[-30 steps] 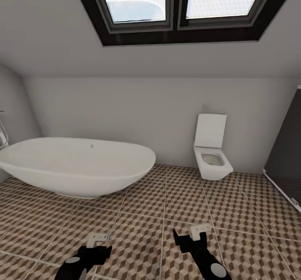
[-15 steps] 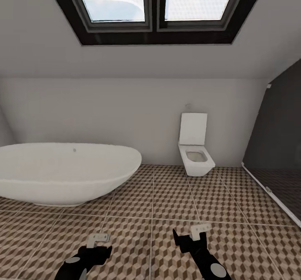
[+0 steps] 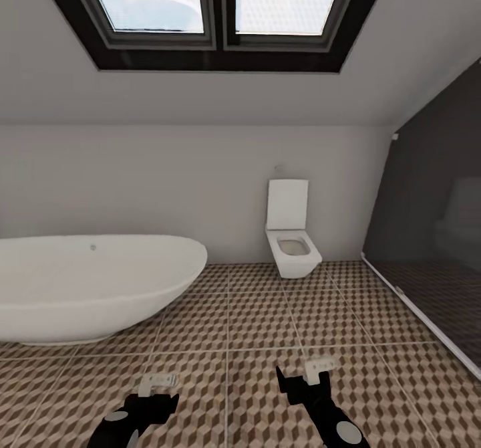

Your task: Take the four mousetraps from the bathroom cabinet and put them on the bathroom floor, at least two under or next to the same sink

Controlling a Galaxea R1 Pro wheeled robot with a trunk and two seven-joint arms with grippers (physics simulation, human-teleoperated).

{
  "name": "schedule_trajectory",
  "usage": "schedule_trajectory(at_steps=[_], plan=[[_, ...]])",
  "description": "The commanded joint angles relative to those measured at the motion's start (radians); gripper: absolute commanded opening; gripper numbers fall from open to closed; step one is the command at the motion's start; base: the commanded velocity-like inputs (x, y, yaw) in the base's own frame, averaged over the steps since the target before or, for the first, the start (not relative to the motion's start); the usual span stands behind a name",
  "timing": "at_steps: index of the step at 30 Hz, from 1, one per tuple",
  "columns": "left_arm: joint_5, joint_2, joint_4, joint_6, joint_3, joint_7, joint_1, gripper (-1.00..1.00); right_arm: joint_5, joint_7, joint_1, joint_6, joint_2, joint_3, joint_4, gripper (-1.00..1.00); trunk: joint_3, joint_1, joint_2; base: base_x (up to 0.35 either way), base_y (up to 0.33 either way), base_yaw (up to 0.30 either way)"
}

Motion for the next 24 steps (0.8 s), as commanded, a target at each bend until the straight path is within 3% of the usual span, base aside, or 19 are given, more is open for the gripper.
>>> schedule_trajectory(at_steps=[1,12,24], plan=[[0.001,0.000,-0.002,0.005,-0.001,0.002,0.000,1.00,0.000,-0.003,-0.001,0.006,0.000,0.001,-0.001,1.00,-0.001,0.000,-0.001,0.000,0.000,-0.195],[0.001,-0.001,-0.002,0.004,-0.027,0.002,0.000,1.00,0.001,-0.003,-0.001,0.006,0.000,0.001,-0.001,1.00,-0.001,0.000,-0.001,0.000,0.000,-0.183],[0.001,-0.001,-0.001,0.004,-0.029,0.001,0.000,1.00,0.000,-0.003,-0.001,0.006,0.000,0.001,-0.001,1.00,-0.001,0.000,-0.001,0.000,0.000,-0.168]])
